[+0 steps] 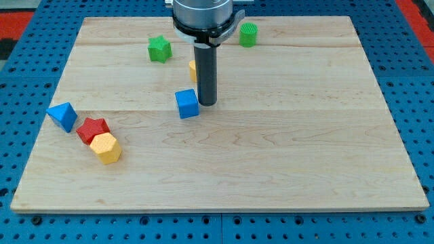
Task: Move the blue cube towards top of blue triangle
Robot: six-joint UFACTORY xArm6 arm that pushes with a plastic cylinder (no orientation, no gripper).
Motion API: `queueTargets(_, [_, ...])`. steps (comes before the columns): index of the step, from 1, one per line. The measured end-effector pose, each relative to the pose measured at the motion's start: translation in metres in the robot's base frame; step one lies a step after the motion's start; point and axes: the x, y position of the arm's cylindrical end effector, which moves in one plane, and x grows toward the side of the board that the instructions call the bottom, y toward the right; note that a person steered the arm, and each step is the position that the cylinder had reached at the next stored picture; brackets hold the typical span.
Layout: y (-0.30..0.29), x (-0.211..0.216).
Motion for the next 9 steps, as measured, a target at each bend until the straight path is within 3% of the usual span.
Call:
queueTargets(2, [0.002, 0.0])
queueTargets(5, [-0.066, 0.032])
queueTargets(8, [-0.086, 0.009])
queueTargets(9, [-0.116, 0.0])
